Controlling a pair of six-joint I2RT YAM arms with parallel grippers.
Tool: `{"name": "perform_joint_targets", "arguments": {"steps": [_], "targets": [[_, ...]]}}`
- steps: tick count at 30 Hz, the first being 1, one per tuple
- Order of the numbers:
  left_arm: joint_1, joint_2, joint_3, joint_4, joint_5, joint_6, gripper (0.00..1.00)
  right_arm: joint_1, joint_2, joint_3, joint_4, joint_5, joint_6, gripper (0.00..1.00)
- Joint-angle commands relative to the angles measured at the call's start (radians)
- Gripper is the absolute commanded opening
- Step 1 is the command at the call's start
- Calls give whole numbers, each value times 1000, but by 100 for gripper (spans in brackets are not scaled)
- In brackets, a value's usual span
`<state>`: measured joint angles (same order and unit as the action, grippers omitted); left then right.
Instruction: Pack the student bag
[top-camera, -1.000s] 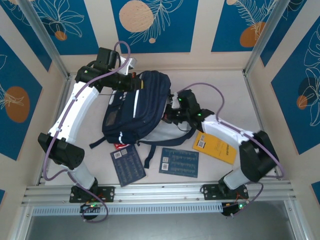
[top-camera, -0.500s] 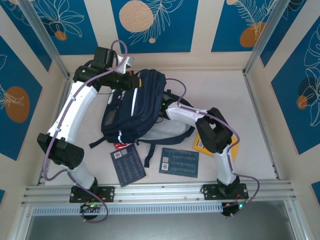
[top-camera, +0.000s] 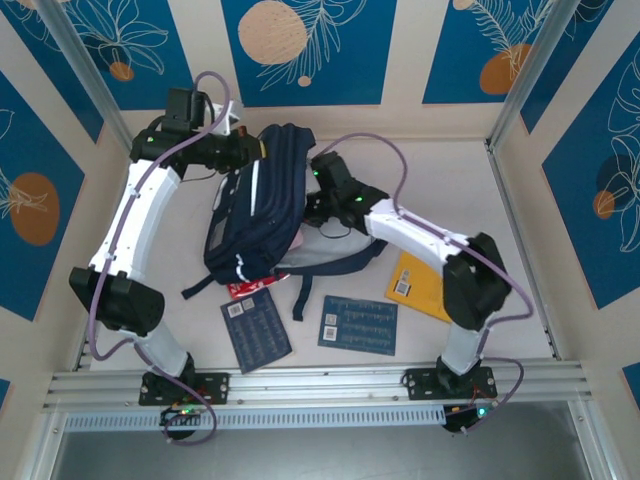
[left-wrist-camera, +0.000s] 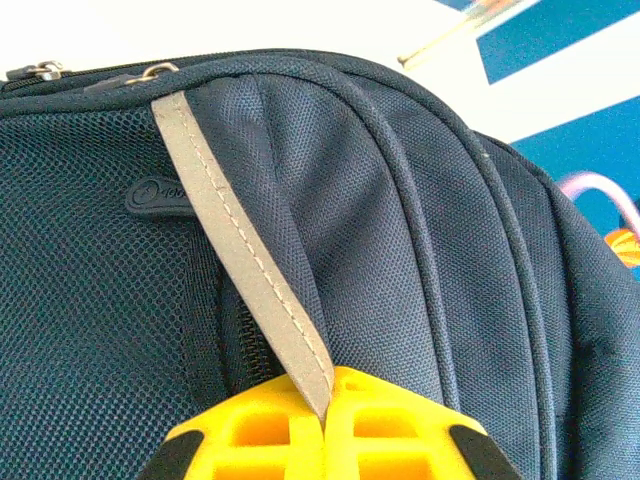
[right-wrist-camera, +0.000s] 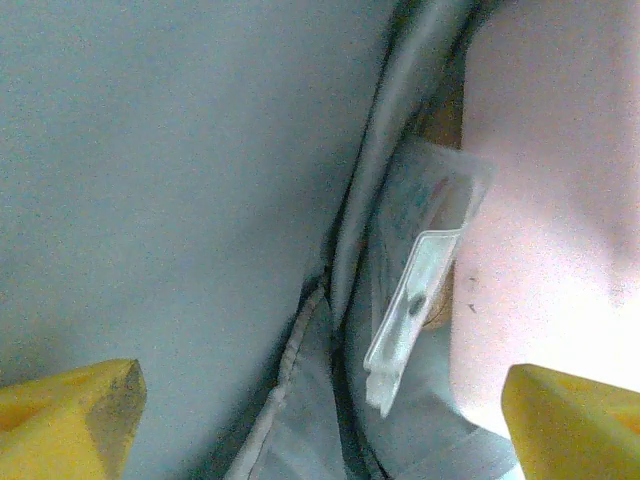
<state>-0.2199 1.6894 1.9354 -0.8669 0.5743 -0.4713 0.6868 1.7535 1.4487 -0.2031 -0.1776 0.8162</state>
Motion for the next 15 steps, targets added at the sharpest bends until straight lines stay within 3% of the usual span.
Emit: {"name": "perform_joint_targets", "arguments": {"steps": [1,5,11,15], "targets": [[55,-27,31,176,-16,-48,0,-29,-113,-43,4,29,-64,94],[113,28,116,163,-68,-59,0,-76,-250,-125,24,53,-73,93],[186,157,399,65,-180,-34,0,-162,-417,-234,55,9,-75,90],[201,212,530,32,-302,-6,0,-208,-495,-312,49,3,-84,88]]}}
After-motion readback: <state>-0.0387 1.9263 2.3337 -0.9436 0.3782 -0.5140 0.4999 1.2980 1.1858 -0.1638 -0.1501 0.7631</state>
